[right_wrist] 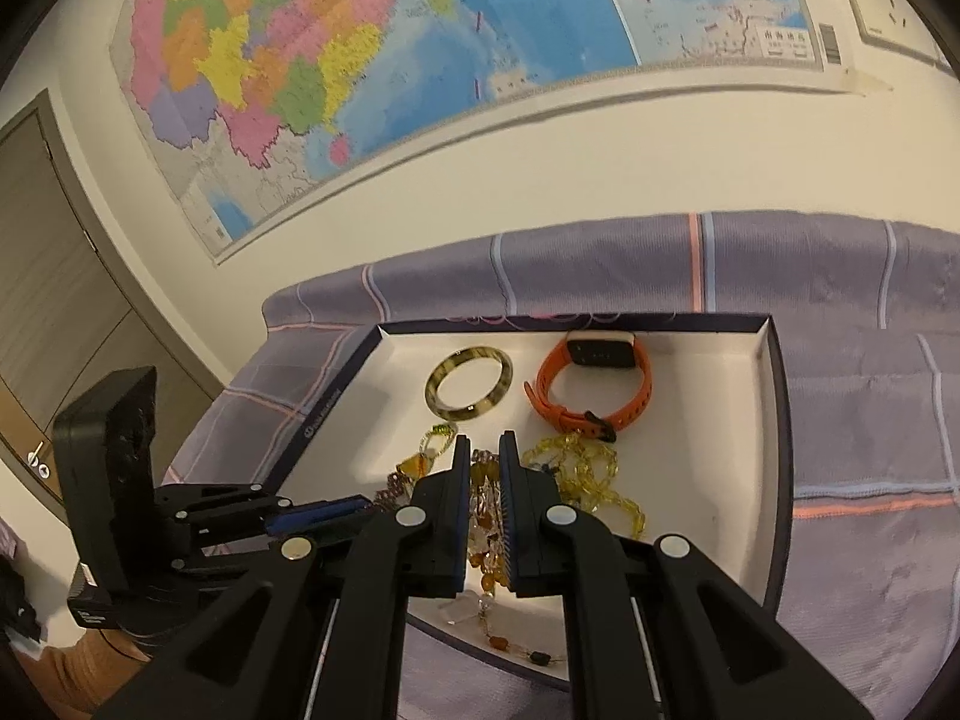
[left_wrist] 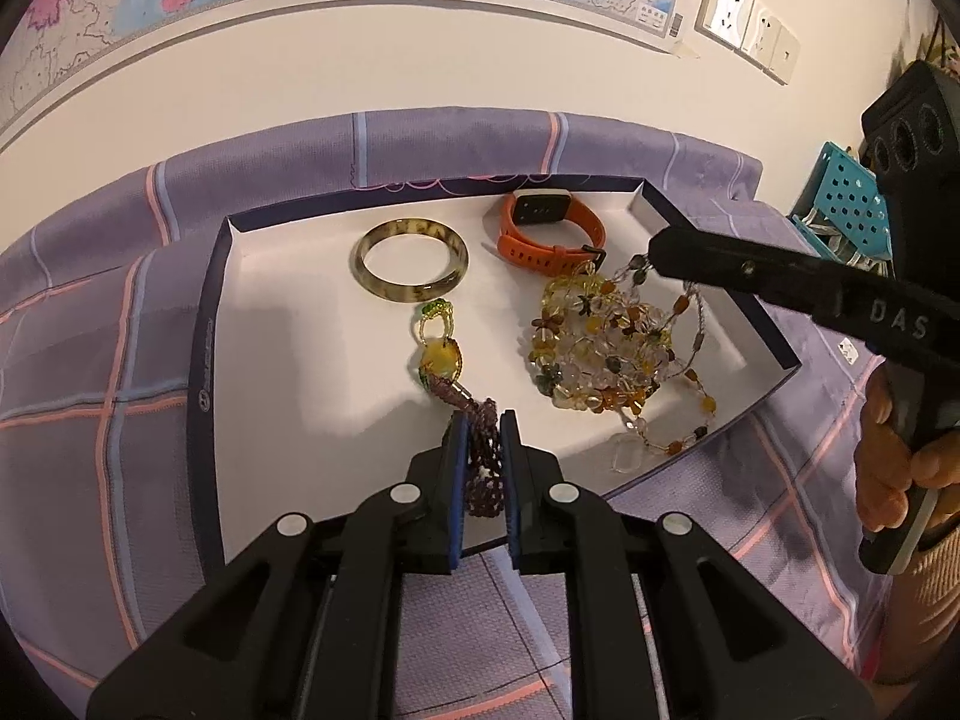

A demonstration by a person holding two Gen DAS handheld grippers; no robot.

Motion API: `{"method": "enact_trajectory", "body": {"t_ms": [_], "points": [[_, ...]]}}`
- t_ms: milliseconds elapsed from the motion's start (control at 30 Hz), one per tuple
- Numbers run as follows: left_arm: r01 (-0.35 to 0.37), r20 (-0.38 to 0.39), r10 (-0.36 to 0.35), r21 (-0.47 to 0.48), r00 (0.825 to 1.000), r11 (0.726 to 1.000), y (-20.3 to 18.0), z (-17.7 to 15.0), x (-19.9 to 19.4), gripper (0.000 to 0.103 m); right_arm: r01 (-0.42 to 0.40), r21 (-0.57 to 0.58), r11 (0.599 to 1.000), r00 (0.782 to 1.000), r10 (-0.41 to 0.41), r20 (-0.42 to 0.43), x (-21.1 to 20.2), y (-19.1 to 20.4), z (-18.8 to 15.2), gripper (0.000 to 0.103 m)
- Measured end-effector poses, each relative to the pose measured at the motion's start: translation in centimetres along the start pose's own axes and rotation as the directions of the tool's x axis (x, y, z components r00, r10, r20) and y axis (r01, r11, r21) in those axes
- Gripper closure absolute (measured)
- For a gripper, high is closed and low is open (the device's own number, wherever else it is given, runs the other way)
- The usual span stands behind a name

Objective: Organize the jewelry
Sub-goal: 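Open the right tool in the box while the left tool releases the red bracelet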

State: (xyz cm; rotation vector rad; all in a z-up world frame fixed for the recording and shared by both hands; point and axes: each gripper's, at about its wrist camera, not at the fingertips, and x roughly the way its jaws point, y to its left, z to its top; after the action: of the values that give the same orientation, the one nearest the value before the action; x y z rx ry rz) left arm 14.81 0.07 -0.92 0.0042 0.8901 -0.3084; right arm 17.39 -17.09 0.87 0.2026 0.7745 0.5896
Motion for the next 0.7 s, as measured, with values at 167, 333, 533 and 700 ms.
{"method": "enact_trajectory", "body": {"t_ms": [167,333,533,700], "points": [[0.001,0.003,-0.001,-0.004,1.000,1.000,0.1,-0.1,-0.3,0.089,0.009,0.005,1.000,1.000,-0.009,-0.023,0.6,-0.2,-0.6,0.095],[0.006,0.015,-0.006,-0.011,1.000,1.000,0.1,-0.4,-0.9,0.082,0.032,0.010,0.999,0.998,-0.031,-0.046,1.3,-0.4,-1.0,0.093],[-0.020,0.064,0.022,-0.025,0.998,0.999,0.1,-1.0,-2.8,0.063,0.082,-0.028,0.996,0.996,-0.083,-0.039,0.7,0.3,-1.8,0.071],[-0.056,0.126,0.060,-0.035,0.990,0.998,-0.1,-1.9,-5.1,0.041,0.147,-0.090,0.985,0.989,-0.145,0.024,-1.5,2.1,-3.2,0.042]]}}
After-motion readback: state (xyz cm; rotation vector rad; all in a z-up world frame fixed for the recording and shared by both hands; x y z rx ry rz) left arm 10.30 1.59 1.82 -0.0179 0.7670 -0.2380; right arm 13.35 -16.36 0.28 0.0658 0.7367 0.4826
